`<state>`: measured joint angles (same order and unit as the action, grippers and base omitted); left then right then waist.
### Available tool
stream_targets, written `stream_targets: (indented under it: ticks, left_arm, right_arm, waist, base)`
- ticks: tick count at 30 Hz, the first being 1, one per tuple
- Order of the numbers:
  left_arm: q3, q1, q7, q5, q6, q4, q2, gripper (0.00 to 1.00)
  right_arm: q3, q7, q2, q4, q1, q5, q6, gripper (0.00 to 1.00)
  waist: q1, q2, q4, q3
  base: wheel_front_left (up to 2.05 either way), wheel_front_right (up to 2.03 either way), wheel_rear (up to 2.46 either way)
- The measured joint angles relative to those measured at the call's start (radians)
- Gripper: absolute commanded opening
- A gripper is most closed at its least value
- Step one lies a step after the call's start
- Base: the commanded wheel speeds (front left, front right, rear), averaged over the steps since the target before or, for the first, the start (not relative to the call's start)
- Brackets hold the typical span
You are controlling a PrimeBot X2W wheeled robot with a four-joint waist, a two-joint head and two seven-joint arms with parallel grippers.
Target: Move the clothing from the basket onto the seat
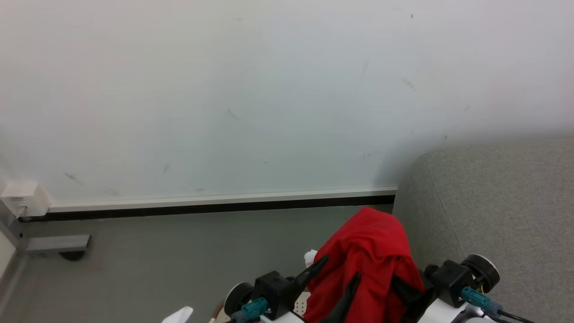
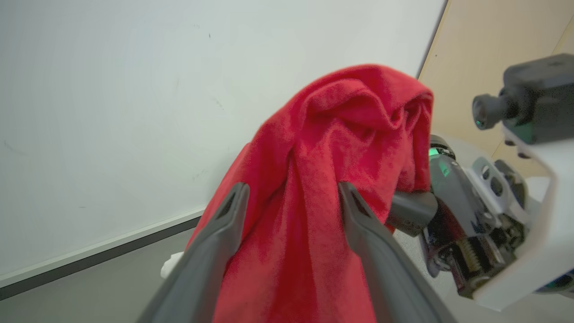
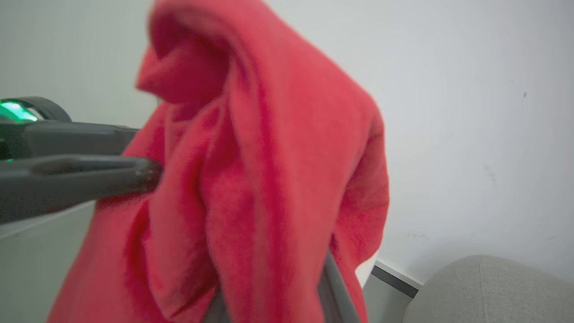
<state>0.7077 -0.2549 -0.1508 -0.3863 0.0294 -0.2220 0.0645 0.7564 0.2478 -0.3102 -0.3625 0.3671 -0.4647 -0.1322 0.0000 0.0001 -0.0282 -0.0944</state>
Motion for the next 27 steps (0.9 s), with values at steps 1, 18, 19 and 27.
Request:
stream_targets:
  ticks: [1,18,19,27]
  left_arm:
    - [0.001,0.0,-0.001,0.0,-0.001,-0.002,0.0,1.0]
    - [0.011,0.004,-0.017,-0.003,-0.017,-0.031,0.004,1.0]
    - [0.013,0.003,-0.018,-0.004,-0.017,-0.031,0.004,1.0]
    - [0.02,-0.004,-0.027,-0.01,-0.017,-0.043,0.003,1.0]
  right_arm:
    - [-0.01,0.001,-0.001,0.001,0.0,0.003,0.0,0.0]
    - [-0.122,-0.019,-0.034,0.09,-0.022,0.051,0.0,0.0]
    - [-0.131,-0.022,-0.038,0.096,-0.025,0.052,0.0,0.0]
    - [-0.191,-0.049,-0.067,0.157,-0.043,0.07,0.0,0.0]
  waist:
    - [0.0,0.0,0.0,0.0]
    - [0.0,0.0,-0.079,0.005]
    - [0.0,0.0,-0.088,0.006]
    - [0.0,0.0,-0.174,0.014]
  base:
    - [0.0,0.0,0.0]
    - [0.0,0.0,0.0]
    - [0.0,0.0,0.0]
    - [0.0,0.0,0.0]
